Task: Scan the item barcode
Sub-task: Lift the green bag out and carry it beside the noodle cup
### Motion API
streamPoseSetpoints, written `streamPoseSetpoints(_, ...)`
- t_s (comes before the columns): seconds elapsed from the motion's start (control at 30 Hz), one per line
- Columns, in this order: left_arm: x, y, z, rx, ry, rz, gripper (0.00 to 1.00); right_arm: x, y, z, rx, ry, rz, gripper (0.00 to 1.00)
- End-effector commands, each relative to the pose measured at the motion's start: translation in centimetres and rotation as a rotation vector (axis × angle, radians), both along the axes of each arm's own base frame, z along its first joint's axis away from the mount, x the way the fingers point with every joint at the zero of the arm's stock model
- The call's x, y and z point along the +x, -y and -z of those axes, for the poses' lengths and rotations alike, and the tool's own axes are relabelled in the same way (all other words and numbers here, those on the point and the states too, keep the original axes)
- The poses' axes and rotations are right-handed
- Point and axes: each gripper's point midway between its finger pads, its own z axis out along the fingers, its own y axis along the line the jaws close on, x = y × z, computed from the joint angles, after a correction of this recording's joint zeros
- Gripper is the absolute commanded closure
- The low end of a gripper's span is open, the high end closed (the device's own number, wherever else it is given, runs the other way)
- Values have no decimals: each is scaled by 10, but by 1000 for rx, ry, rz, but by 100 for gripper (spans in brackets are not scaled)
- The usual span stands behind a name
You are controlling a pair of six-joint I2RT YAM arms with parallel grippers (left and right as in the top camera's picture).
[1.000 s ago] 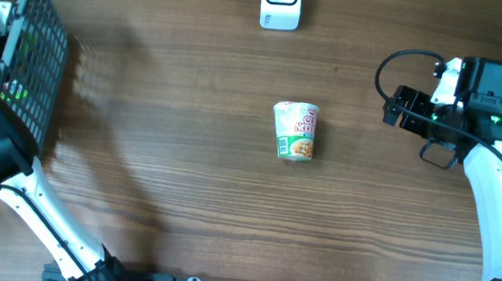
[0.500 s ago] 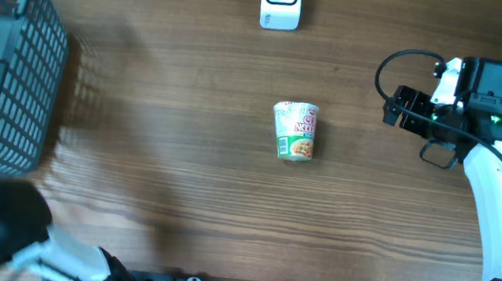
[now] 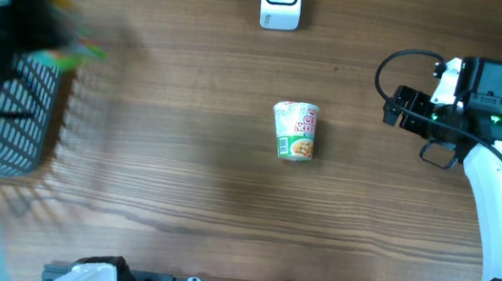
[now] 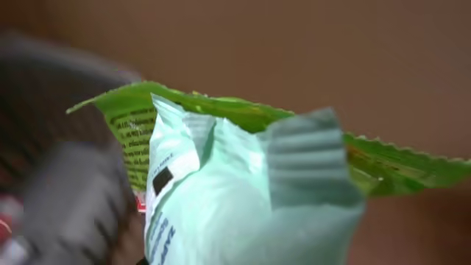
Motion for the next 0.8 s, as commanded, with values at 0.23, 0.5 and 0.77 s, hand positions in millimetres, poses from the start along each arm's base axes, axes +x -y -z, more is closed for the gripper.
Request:
streamPoseSetpoints(0.23, 59, 147, 263, -96, -583, 177, 78, 3, 4, -3, -23, 11, -5, 0)
streamPoseSetpoints(0.5, 61, 209, 383, 18, -730, 228, 78, 3, 4, -3, -23, 11, -5, 0)
streamPoseSetpoints(0.77, 70, 230, 374, 138, -649, 302, 4, 3, 4, -3, -24, 11, -6, 0)
